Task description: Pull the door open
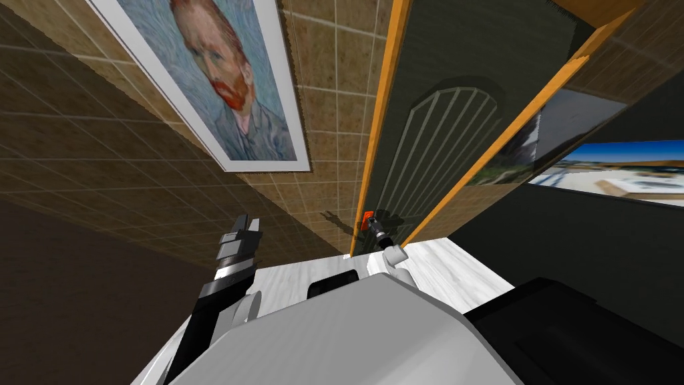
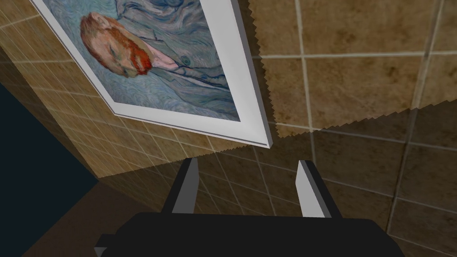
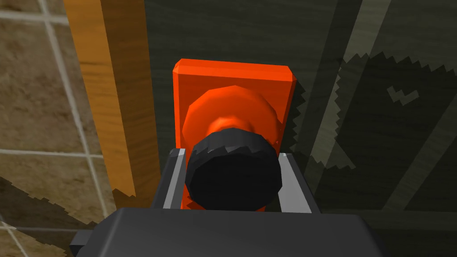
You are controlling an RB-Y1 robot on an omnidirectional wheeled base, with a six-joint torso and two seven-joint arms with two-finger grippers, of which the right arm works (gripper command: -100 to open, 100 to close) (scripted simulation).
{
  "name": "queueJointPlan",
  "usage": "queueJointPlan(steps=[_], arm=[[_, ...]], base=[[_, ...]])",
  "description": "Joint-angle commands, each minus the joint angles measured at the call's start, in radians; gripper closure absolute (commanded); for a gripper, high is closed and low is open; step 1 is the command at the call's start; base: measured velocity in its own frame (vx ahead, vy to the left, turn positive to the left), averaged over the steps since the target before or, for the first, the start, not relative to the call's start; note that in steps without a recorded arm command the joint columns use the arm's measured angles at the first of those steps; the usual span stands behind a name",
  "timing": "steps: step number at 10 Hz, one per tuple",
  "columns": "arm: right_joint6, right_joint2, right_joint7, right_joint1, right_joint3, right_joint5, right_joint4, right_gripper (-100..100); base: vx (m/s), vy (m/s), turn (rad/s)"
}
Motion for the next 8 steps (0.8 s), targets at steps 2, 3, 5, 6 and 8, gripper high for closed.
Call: queueJointPlan(steps=[2, 3, 5, 6, 8], arm=[[0.016, -0.012, -0.01, 0.004, 0.006, -0.001, 0.004, 100], [0.021, -0.016, -0.014, 0.006, 0.007, -0.002, 0.005, 100], [0.047, -0.034, -0.03, 0.012, 0.016, -0.004, 0.01, 100], [0.061, -0.044, -0.039, 0.016, 0.021, -0.005, 0.013, 100], [0.089, -0.065, -0.057, 0.023, 0.03, -0.008, 0.018, 100]], base=[[-0.045, -0.014, 0.039], [-0.145, -0.054, 0.097], [-0.184, -0.093, 0.095], [-0.19, -0.077, 0.131], [-0.227, -0.07, 0.1]])
